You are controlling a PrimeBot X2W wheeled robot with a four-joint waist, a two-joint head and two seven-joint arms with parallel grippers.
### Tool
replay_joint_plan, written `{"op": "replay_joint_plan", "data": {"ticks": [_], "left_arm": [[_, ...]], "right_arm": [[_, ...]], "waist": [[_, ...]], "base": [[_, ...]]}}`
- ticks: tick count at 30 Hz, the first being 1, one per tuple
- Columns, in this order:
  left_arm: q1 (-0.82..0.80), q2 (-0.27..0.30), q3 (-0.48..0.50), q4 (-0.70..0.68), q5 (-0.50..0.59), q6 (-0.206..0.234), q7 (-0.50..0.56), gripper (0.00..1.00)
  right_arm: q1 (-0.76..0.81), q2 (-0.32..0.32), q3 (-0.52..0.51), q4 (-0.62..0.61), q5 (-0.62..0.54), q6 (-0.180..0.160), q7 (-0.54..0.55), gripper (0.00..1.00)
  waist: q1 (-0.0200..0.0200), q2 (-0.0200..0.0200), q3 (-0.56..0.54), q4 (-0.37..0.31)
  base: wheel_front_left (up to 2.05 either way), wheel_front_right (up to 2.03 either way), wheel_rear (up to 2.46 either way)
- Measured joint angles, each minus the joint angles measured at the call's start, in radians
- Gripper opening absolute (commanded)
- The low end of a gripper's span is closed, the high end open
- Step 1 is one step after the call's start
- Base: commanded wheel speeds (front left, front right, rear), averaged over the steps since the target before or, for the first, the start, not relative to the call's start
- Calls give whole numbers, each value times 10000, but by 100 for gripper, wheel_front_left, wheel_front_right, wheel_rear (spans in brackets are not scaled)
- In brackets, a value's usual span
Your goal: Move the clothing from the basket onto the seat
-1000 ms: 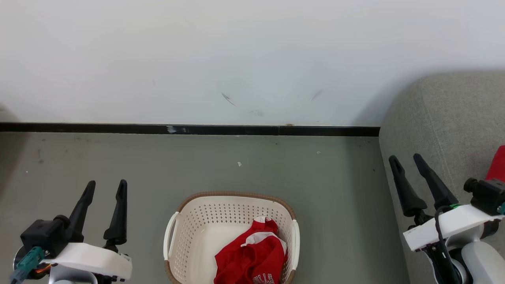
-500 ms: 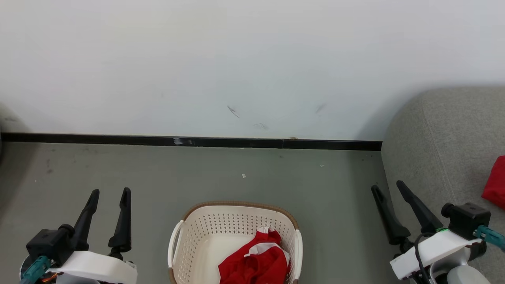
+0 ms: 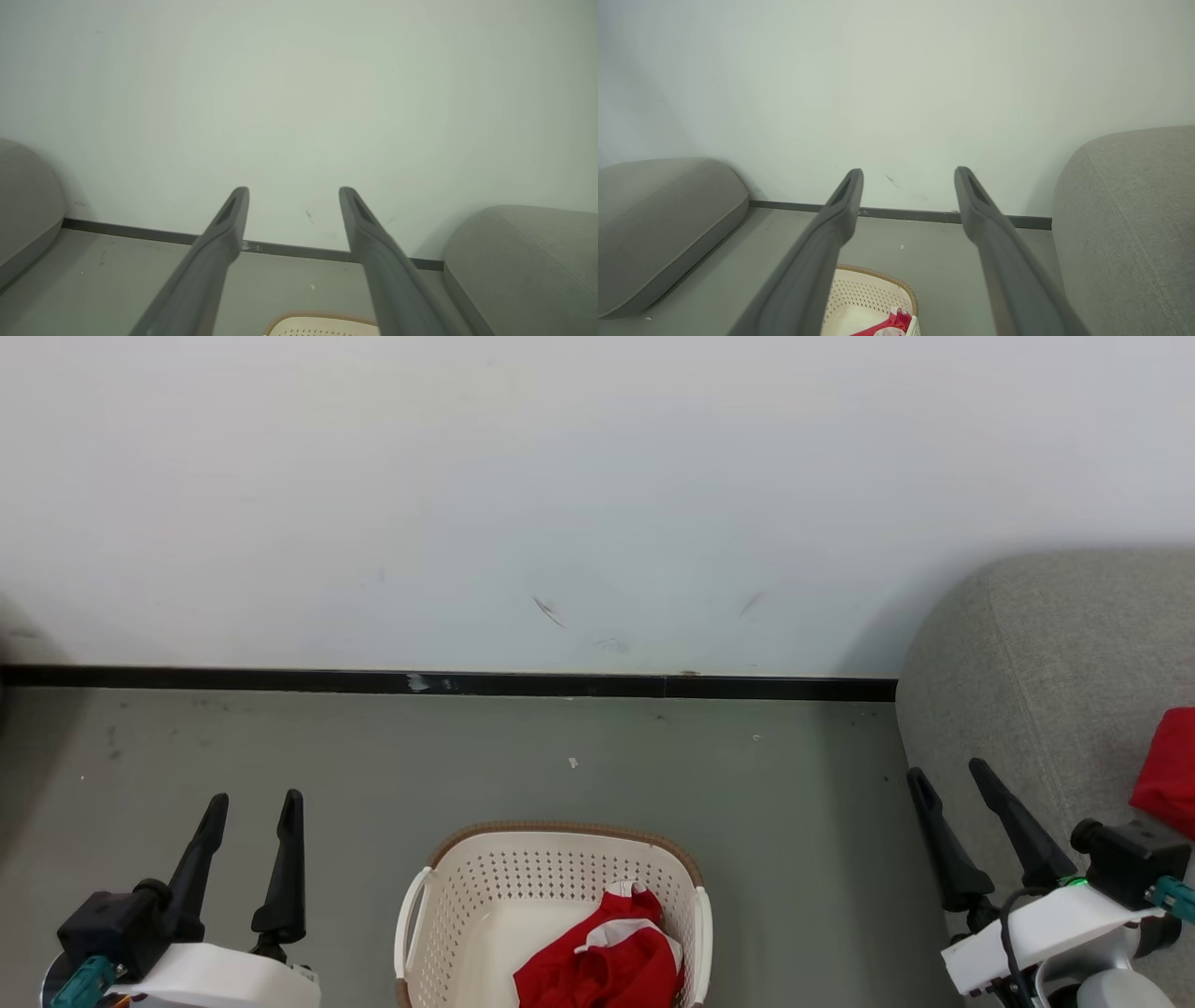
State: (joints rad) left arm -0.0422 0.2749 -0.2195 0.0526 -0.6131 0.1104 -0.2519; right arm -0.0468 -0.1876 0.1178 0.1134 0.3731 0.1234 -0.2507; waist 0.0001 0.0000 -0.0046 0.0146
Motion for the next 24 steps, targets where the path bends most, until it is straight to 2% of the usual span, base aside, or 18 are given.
{"op": "replay_joint_plan", "data": {"ticks": [24], "left_arm": [[211, -339, 280, 38, 531, -439, -2, 100]], "right_arm": [[267, 221, -115, -314, -247, 0, 0, 100]], "waist": [[0, 0, 30, -147]], "base": [[0, 0, 0]]}}
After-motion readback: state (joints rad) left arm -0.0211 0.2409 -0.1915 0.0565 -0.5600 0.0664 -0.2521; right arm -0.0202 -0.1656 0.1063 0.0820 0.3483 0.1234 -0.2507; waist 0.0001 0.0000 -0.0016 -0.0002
